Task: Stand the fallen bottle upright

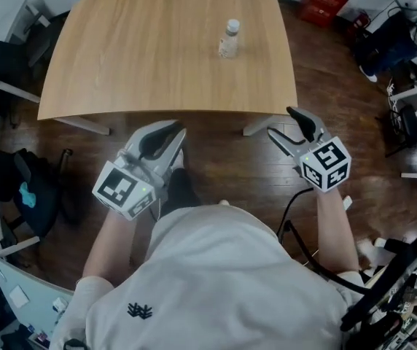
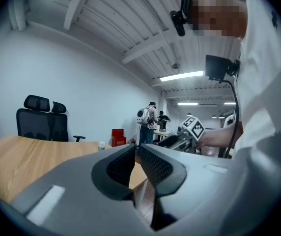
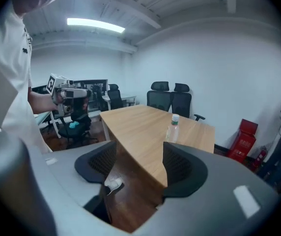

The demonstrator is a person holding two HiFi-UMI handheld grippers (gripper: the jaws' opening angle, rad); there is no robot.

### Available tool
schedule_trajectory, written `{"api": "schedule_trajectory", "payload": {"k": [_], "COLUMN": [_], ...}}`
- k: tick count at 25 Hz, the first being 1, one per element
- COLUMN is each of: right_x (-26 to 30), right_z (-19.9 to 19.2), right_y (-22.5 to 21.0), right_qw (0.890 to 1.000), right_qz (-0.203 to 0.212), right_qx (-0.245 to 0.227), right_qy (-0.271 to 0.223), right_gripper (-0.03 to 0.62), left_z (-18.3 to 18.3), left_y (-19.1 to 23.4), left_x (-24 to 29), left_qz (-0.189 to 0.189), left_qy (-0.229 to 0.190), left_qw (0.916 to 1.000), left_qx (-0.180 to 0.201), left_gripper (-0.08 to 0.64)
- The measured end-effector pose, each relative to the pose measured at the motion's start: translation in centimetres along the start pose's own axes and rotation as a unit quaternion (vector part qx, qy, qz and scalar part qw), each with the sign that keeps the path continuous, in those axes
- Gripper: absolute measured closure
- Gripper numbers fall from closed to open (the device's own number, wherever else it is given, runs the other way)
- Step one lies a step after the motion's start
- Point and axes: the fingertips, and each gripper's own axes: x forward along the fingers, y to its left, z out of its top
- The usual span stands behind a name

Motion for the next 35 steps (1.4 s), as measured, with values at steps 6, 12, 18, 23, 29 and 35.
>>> {"api": "schedule_trajectory", "payload": {"k": [6, 12, 18, 23, 29, 35], "right_x": [-5.9, -10.0, -14.0, -16.4, -17.8, -19.3], "right_z": [-5.4, -4.5, -5.0, -5.0, -4.9, -4.2], "right_y": [5.6, 10.3, 14.7, 20.3, 28.4, 31.9], "right_qw": [0.998, 0.995, 0.993, 0.992, 0.992, 0.992], "right_qz": [0.040, 0.058, 0.031, -0.004, -0.037, -0.037], "right_qx": [0.042, 0.050, 0.053, 0.049, 0.049, 0.043], "right_qy": [0.000, -0.059, -0.097, -0.120, -0.114, -0.115], "right_gripper": [0.270, 0.267, 0.267, 0.268, 0.275, 0.281], "left_z": [-1.6, -1.3, -1.4, -2.5, -5.3, -6.2], "left_y": [-6.2, -9.7, -14.4, -17.6, -18.7, -20.9], "left_x": [-5.4, -8.4, -10.3, -15.4, -22.3, -24.9], "left_qz": [0.056, 0.064, 0.023, -0.002, -0.025, -0.038], "left_qy": [0.029, 0.045, 0.031, 0.019, 0.022, 0.032], "left_qw": [0.9979, 0.9969, 0.9991, 0.9997, 0.9994, 0.9987], "left_qx": [-0.012, 0.004, 0.018, 0.018, -0.003, -0.013], "left_gripper": [0.526, 0.526, 0.526, 0.526, 0.526, 0.526]}}
